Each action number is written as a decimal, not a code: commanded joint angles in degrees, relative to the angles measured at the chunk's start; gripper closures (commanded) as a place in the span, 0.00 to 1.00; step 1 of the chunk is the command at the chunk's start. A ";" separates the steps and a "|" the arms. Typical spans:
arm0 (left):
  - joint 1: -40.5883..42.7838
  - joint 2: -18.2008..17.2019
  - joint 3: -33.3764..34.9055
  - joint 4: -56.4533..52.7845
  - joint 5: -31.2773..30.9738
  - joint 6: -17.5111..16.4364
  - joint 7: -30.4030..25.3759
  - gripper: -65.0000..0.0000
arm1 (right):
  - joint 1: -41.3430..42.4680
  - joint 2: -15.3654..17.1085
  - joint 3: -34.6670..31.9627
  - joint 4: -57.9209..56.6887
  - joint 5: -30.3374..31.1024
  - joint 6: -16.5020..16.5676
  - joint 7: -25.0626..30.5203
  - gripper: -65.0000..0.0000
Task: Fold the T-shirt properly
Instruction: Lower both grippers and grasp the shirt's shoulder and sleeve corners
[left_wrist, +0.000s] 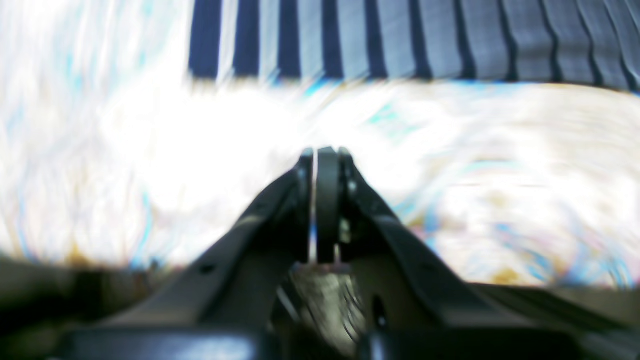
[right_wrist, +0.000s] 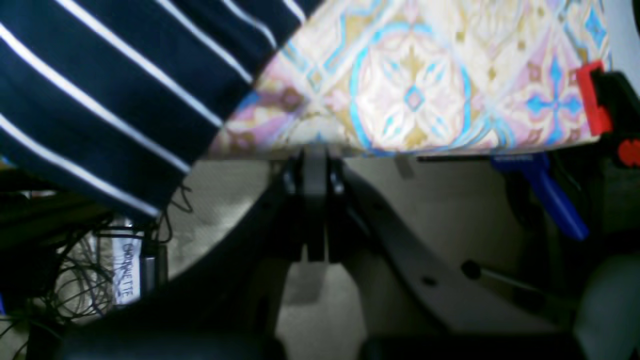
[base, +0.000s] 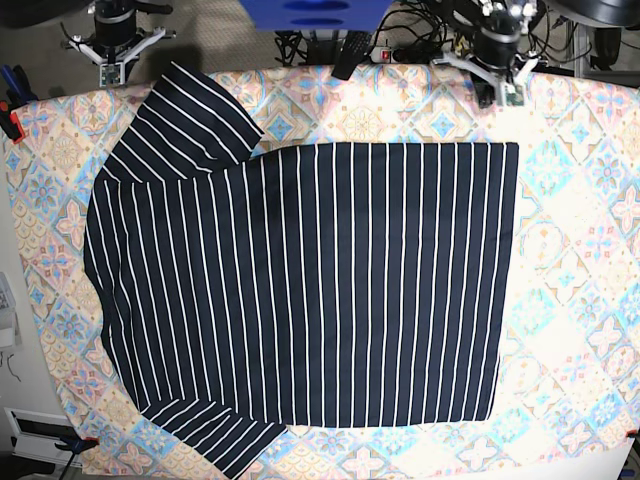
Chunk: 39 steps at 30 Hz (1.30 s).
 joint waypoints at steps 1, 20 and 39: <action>-0.99 -0.44 -1.76 1.13 -2.63 -0.34 0.42 1.00 | -0.99 0.37 0.37 0.69 -0.05 -0.32 0.66 1.00; -12.16 -0.36 -13.19 -3.18 -34.01 -0.34 15.98 0.49 | 1.21 0.37 0.37 0.69 -0.05 -0.32 0.57 1.00; -20.42 -0.36 -13.28 -18.92 -41.22 -0.34 15.63 0.51 | 1.21 0.37 0.37 0.69 -0.05 -0.32 0.57 1.00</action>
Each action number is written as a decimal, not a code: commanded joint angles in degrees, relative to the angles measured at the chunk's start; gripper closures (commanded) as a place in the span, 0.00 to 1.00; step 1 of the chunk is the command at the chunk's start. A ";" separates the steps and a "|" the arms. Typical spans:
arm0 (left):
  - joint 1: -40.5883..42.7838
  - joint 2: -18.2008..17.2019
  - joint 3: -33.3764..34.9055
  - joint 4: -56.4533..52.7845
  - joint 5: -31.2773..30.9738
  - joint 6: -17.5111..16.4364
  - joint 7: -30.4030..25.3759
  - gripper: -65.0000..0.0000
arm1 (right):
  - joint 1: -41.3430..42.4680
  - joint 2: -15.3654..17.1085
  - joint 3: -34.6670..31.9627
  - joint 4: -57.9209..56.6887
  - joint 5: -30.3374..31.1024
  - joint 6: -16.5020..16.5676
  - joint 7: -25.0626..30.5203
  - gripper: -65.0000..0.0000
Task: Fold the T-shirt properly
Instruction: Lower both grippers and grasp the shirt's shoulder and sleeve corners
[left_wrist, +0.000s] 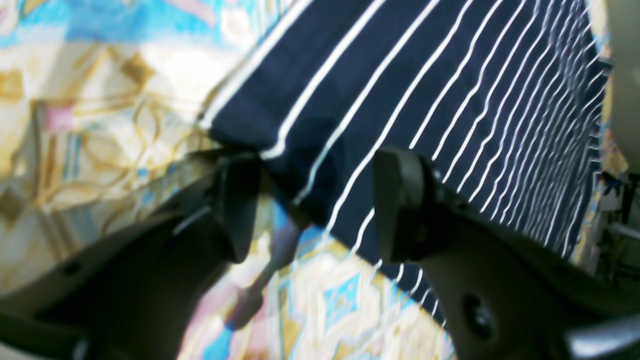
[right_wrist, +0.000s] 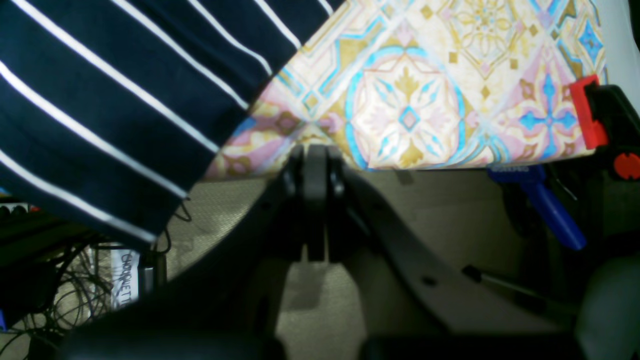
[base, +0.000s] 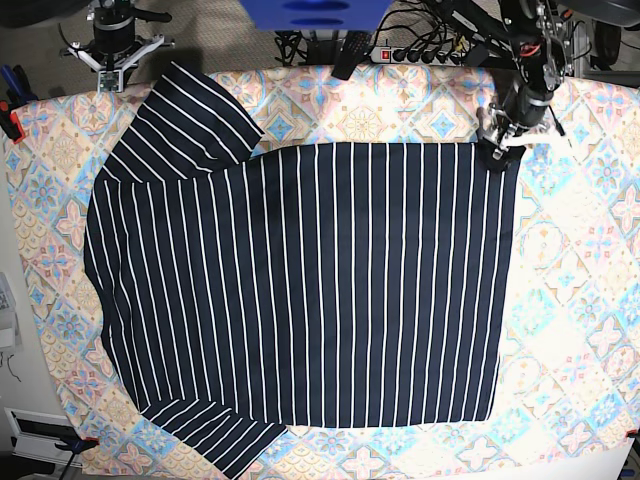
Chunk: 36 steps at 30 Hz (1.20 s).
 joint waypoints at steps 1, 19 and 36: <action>0.06 -0.16 0.15 -0.03 0.64 0.87 1.49 0.55 | -0.63 0.35 0.37 0.74 -0.05 -0.30 0.98 1.00; 3.49 -0.34 0.23 3.92 0.37 0.78 2.01 1.00 | 0.96 0.26 0.02 5.83 -0.05 -0.30 -5.43 0.81; 3.14 -0.60 0.23 3.75 0.73 0.78 1.93 1.00 | 7.55 0.17 -5.60 6.71 0.39 -0.30 -14.05 0.66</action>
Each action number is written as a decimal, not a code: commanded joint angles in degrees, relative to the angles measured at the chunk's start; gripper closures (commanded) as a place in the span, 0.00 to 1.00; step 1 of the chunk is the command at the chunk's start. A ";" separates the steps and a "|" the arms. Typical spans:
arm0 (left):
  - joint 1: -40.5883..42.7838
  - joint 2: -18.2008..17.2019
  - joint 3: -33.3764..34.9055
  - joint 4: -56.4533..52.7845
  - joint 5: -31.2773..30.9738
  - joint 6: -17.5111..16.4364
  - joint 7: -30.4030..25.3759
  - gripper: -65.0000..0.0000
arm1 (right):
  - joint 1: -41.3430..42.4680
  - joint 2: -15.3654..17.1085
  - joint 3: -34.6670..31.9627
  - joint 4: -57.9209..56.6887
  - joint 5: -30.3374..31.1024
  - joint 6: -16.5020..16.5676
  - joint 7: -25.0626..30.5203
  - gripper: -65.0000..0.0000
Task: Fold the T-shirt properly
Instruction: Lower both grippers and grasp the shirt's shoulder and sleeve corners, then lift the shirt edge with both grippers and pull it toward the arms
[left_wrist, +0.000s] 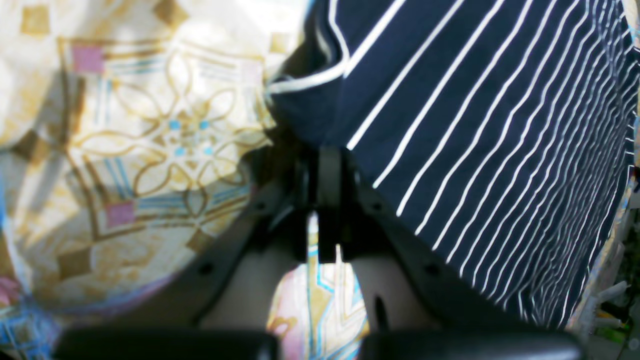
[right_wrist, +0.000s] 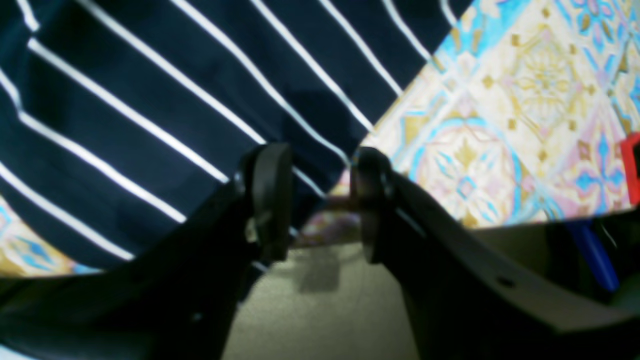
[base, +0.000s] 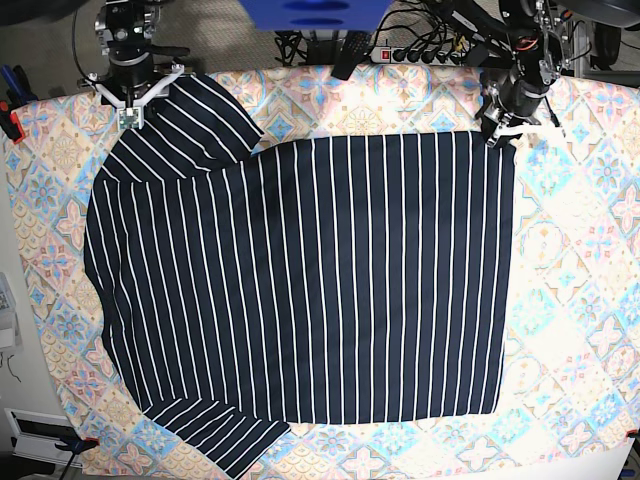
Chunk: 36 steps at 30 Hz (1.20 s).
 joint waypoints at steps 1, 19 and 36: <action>0.08 -0.62 -0.20 0.89 -0.24 -0.25 -0.30 1.00 | -0.17 0.37 0.34 0.57 0.15 -0.21 1.36 0.66; 0.08 -0.71 -0.20 0.89 -0.24 -0.25 -0.30 1.00 | 1.33 0.02 0.61 -3.30 0.23 -0.30 1.36 0.59; 0.16 -0.71 -0.20 0.89 -0.15 -0.25 -0.30 1.00 | 3.00 0.37 2.36 -10.86 18.78 -0.21 1.45 0.51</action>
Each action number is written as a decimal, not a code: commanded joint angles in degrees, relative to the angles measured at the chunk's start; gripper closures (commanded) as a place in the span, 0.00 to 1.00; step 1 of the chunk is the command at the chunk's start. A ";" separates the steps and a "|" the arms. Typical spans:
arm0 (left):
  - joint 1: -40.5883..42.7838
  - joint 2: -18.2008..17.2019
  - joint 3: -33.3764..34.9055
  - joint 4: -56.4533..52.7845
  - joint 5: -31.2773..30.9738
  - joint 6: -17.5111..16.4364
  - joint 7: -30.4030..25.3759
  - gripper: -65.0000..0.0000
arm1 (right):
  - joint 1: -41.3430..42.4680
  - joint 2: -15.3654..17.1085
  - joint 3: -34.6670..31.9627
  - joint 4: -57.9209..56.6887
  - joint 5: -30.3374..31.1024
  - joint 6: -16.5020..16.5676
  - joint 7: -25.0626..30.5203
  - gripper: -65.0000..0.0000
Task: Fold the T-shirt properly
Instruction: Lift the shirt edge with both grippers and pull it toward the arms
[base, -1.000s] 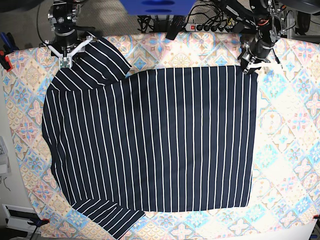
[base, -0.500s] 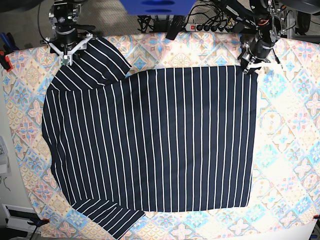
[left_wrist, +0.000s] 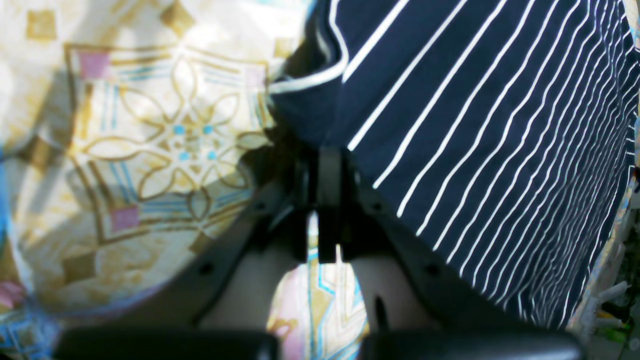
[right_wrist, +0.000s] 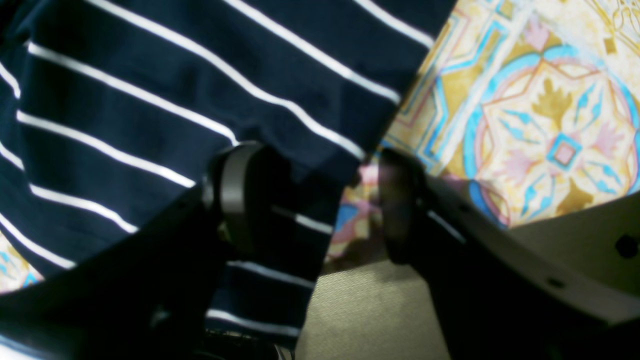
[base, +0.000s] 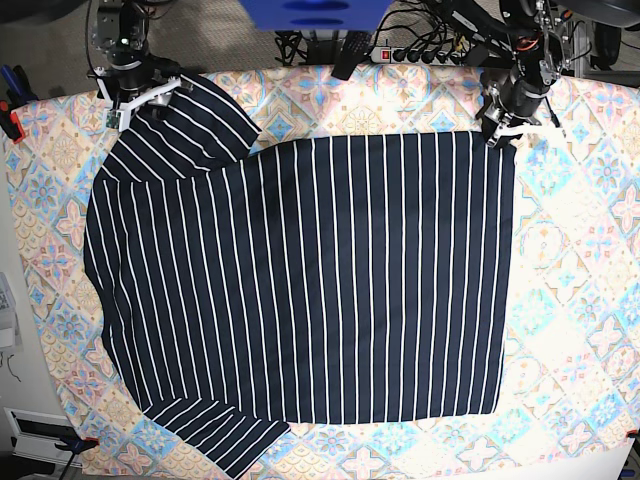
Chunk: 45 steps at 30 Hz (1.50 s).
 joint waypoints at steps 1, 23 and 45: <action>0.25 -0.56 -0.20 0.89 -0.15 -0.25 -0.30 1.00 | -0.63 0.20 -0.02 0.33 0.62 -0.28 -2.05 0.54; 7.02 -3.72 -0.20 1.15 -0.32 -0.43 -0.57 1.00 | -8.45 0.28 7.54 7.90 0.53 -0.01 -1.52 1.00; 19.68 -3.81 -1.79 9.59 -0.32 -3.94 -0.74 1.00 | -17.60 1.43 8.86 14.84 0.53 -0.01 -1.52 1.00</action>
